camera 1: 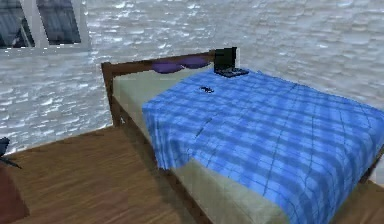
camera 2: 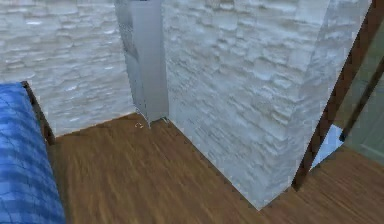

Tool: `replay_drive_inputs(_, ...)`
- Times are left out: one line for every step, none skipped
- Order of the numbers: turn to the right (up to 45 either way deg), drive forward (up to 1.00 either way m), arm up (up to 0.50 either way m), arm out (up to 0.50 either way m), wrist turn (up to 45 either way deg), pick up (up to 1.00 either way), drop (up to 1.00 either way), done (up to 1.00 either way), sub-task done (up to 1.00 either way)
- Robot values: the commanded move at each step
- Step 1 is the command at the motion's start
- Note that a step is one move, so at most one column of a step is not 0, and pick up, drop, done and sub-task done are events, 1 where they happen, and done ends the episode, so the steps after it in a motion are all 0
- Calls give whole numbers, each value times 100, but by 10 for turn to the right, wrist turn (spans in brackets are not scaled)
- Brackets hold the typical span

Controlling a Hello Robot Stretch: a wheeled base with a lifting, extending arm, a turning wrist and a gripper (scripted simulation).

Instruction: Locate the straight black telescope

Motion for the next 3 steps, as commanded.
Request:
replay_drive_inputs(-450,0,0,0,0,0,0,0,0)
replay_drive_inputs(-450,0,0,0,0,0,0,0,0)
replay_drive_inputs(0,35,0,0,0,0,0,0,0)
